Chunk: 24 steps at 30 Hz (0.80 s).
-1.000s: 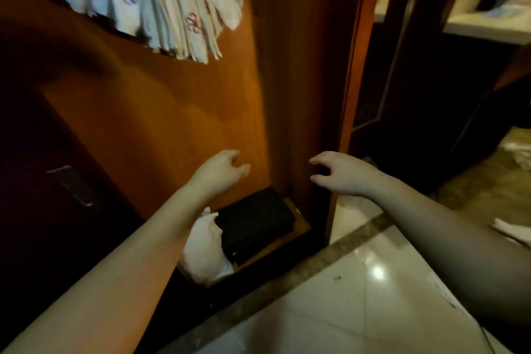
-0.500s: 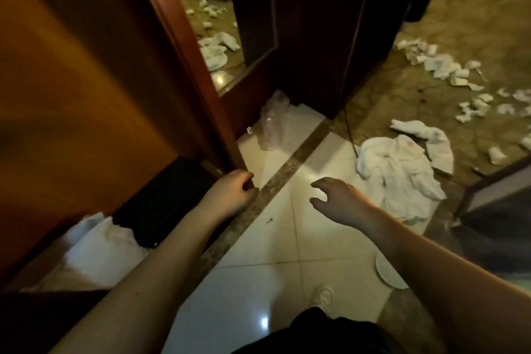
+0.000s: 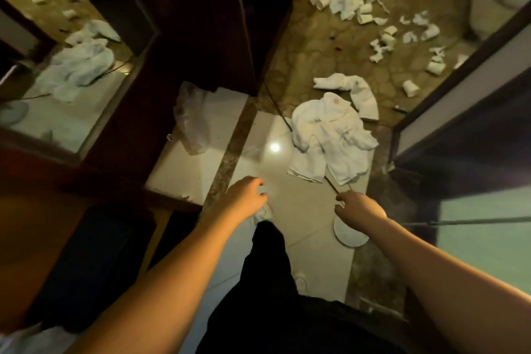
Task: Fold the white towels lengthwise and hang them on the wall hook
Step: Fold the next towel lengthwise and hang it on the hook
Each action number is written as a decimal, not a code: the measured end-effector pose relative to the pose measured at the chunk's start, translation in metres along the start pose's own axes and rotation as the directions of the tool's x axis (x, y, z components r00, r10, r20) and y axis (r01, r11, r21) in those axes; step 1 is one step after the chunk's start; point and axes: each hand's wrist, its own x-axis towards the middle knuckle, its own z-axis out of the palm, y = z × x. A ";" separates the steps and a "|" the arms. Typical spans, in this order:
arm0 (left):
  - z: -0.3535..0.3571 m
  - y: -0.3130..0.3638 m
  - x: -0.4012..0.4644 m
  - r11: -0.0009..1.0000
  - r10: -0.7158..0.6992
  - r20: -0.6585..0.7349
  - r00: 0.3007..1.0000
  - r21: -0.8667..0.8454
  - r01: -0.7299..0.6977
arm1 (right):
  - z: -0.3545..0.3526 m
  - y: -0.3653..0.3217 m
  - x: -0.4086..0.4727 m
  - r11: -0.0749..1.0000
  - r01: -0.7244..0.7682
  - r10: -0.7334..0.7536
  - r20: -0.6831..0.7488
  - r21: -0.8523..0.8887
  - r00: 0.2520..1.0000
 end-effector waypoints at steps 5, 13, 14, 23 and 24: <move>-0.017 0.030 0.113 0.996 0.078 0.082 0.994 0.038 -0.081 | -0.033 0.031 0.067 0.986 -0.162 0.160 0.040 0.047 0.986; -0.050 0.067 0.307 0.977 0.093 0.287 0.954 0.160 -0.143 | -0.068 0.069 0.191 0.884 -0.410 0.383 0.156 0.223 0.911; -0.052 0.069 0.327 0.975 0.080 0.298 0.951 0.177 -0.138 | -0.072 0.068 0.205 0.870 -0.429 0.401 0.156 0.243 0.903; 0.022 0.076 0.511 0.969 0.019 0.367 0.930 0.224 -0.108 | -0.035 0.116 0.385 0.650 -0.569 0.505 0.273 0.504 0.819; 0.036 0.076 0.529 0.965 0.018 0.376 0.927 0.236 -0.115 | -0.024 0.127 0.405 0.613 -0.588 0.527 0.282 0.527 0.802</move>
